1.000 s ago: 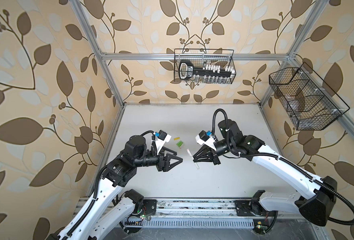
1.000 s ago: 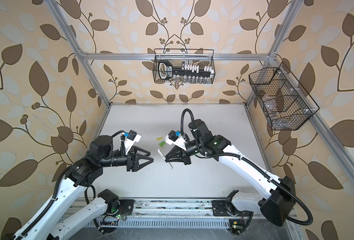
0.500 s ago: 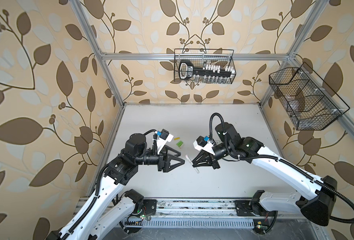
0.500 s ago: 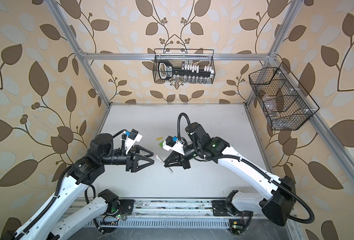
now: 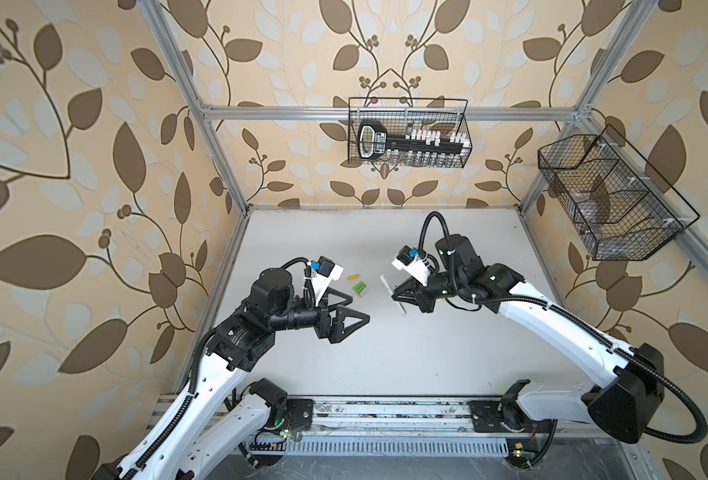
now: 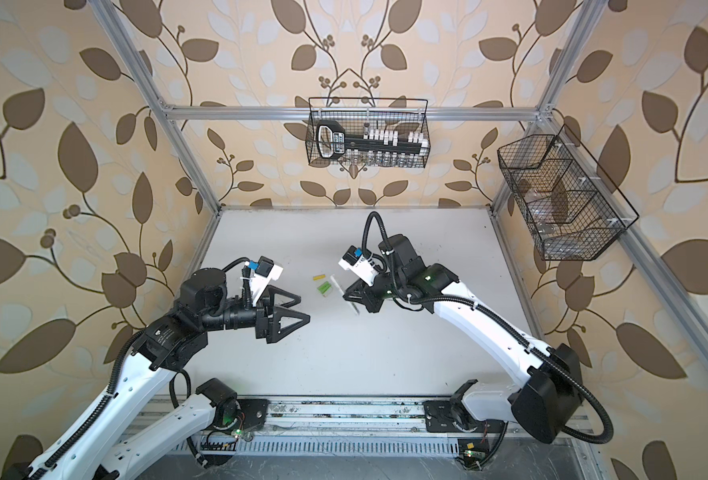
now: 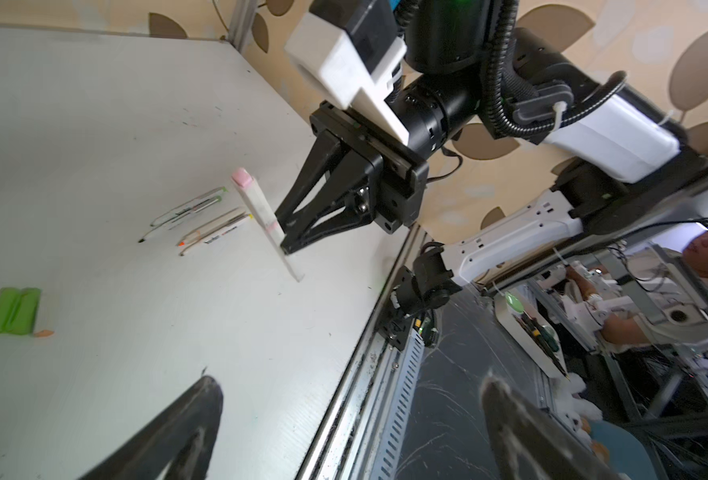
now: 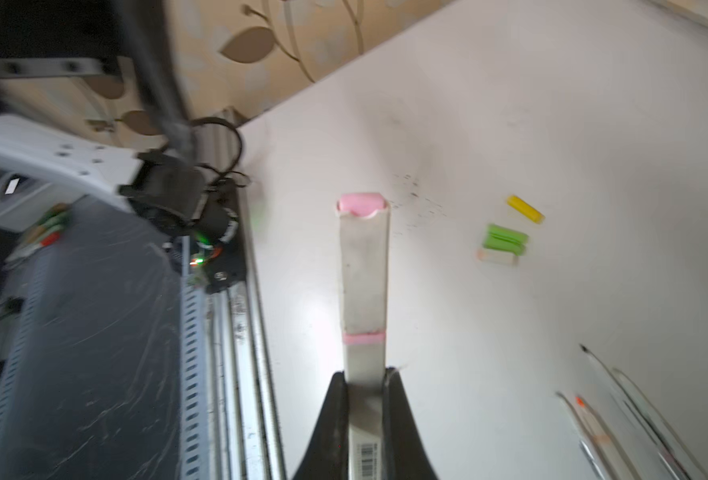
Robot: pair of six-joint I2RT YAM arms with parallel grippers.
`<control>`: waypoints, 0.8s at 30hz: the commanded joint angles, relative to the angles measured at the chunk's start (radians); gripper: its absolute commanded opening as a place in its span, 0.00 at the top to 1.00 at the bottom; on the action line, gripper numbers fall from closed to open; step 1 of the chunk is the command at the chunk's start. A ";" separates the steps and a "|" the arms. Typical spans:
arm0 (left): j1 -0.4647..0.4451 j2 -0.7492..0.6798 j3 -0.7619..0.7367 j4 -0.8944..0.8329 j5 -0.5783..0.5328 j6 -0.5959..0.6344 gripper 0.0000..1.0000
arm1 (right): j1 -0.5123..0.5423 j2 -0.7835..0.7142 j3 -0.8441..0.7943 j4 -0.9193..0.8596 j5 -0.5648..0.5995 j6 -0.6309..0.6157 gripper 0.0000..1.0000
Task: Insert the pens into the pen caps
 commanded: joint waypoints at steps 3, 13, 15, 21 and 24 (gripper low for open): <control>0.008 -0.011 0.044 -0.115 -0.270 0.050 0.01 | -0.054 0.119 0.091 -0.116 0.461 0.066 0.94; 0.008 -0.004 0.037 -0.141 -0.369 0.060 0.01 | -0.279 0.418 0.235 -0.205 0.814 0.092 0.94; 0.007 -0.007 0.036 -0.141 -0.369 0.060 0.01 | -0.325 0.470 0.253 -0.207 0.830 0.087 0.93; 0.007 -0.008 0.035 -0.138 -0.361 0.057 0.01 | -0.467 0.595 0.285 -0.220 0.851 0.071 0.92; 0.007 0.000 0.035 -0.134 -0.353 0.055 0.01 | -0.514 0.609 0.278 -0.206 0.840 0.058 0.89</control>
